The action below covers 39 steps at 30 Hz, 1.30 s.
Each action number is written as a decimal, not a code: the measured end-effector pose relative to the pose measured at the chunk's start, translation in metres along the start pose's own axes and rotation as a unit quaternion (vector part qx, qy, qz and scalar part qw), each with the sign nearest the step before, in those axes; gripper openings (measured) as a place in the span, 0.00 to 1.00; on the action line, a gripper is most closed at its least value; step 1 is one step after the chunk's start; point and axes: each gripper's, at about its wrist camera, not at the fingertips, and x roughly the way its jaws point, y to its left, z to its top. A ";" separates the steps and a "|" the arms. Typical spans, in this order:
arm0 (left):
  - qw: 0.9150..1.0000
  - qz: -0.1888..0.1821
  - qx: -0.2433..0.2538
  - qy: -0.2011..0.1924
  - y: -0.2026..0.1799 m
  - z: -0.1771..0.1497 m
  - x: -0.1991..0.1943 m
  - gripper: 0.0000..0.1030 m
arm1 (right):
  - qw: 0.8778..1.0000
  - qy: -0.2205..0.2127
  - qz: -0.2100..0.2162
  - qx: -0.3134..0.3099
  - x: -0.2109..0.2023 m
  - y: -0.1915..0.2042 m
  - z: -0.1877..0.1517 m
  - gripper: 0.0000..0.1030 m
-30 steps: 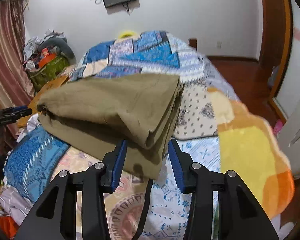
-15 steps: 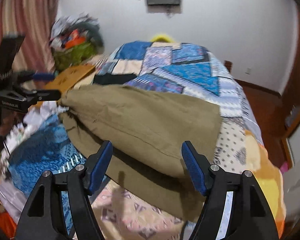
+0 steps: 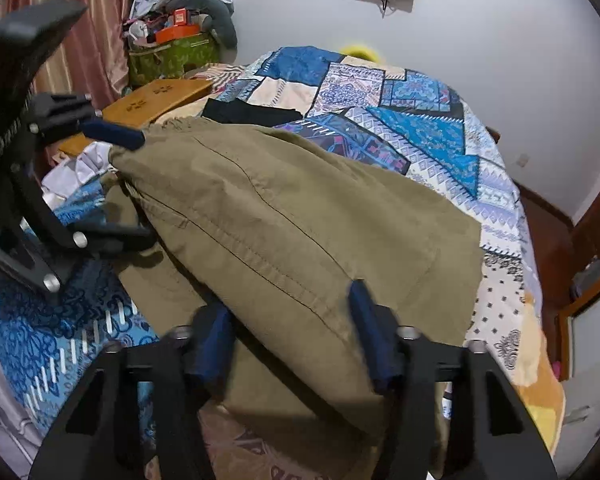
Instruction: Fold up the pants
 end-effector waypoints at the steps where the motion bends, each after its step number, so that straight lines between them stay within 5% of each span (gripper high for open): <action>1: 1.000 -0.002 0.001 0.001 0.000 0.000 0.002 0.92 | 1.000 -0.003 0.003 0.006 -0.001 -0.001 0.001 0.31; 5: 1.000 0.001 0.012 -0.008 -0.002 0.003 0.001 0.84 | 0.998 -0.028 0.027 0.046 -0.012 -0.011 0.005 0.16; 10: 0.999 0.019 0.027 -0.025 -0.005 0.007 -0.010 0.30 | 0.996 -0.056 0.036 0.056 -0.030 -0.012 0.009 0.10; 13: 0.998 0.021 0.030 -0.043 -0.006 0.008 -0.022 0.19 | 0.996 -0.064 0.034 0.047 -0.038 -0.009 0.008 0.08; 18: 0.998 0.006 0.034 -0.056 -0.008 0.003 -0.036 0.15 | 0.996 -0.073 0.028 0.037 -0.048 -0.004 0.001 0.07; 23: 0.999 -0.027 0.026 -0.028 -0.014 -0.010 -0.026 0.16 | 0.997 -0.055 0.027 0.039 -0.043 -0.002 -0.011 0.10; 28: 0.999 -0.036 0.000 -0.016 -0.014 -0.028 -0.025 0.27 | 0.997 -0.020 0.038 0.067 -0.036 -0.003 -0.026 0.13; 35: 0.996 -0.056 -0.053 -0.047 0.013 -0.034 -0.058 0.35 | 0.994 -0.058 0.045 0.083 -0.068 -0.002 -0.026 0.32; 39: 0.992 -0.046 -0.087 -0.075 0.037 -0.026 -0.074 0.40 | 0.989 -0.090 0.059 0.100 -0.078 -0.004 -0.012 0.35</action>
